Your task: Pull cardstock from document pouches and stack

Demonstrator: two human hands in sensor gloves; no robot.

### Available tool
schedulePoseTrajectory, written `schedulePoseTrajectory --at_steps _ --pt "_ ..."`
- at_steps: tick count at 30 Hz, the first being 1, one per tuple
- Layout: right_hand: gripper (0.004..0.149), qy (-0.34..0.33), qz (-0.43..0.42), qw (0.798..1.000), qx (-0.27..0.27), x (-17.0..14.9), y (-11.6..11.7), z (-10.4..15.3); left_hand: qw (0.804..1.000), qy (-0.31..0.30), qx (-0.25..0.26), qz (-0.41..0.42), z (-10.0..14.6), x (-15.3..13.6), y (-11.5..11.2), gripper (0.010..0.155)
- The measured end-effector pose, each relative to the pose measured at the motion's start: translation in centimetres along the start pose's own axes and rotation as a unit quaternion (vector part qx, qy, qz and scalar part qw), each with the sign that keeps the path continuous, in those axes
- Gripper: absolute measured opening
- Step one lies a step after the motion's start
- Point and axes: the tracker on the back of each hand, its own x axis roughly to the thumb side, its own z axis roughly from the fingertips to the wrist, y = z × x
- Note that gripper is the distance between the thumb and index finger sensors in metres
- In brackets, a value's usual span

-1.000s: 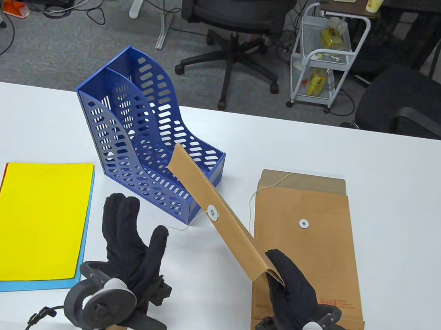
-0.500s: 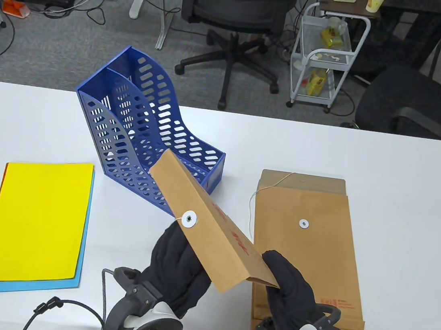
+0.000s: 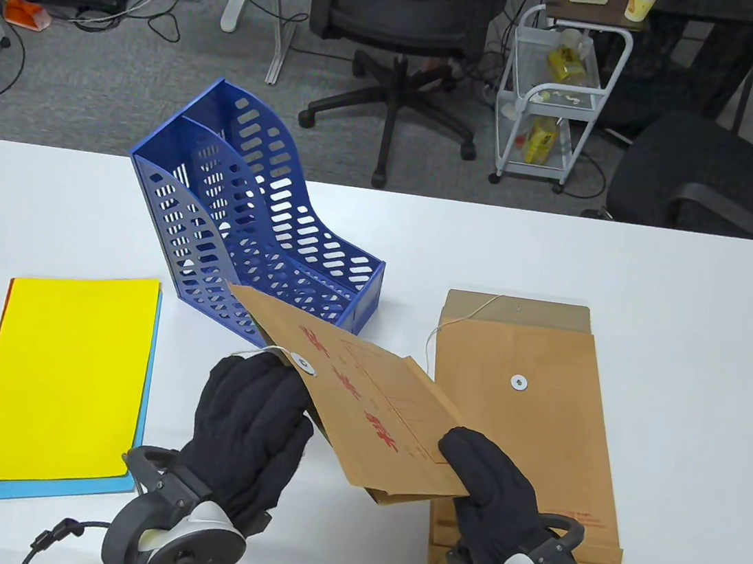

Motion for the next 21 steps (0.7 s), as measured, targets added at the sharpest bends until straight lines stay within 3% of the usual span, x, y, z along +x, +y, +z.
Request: schedulePoseTrajectory --at_steps 5,11,21 --pt "0.035 -0.016 0.029 0.999 -0.005 -0.01 -0.08 0.05 0.997 0.0 -0.054 -0.049 -0.42 0.35 -0.15 0.049" --pt "0.034 -0.02 0.036 0.999 -0.015 -0.39 -0.33 0.07 0.987 -0.025 -0.121 -0.103 -0.4 0.67 -0.27 0.073" --pt "0.033 -0.045 0.036 0.998 -0.019 -0.01 -0.6 -0.04 0.973 -0.037 -0.208 -0.088 -1.1 0.58 -0.95 0.062"
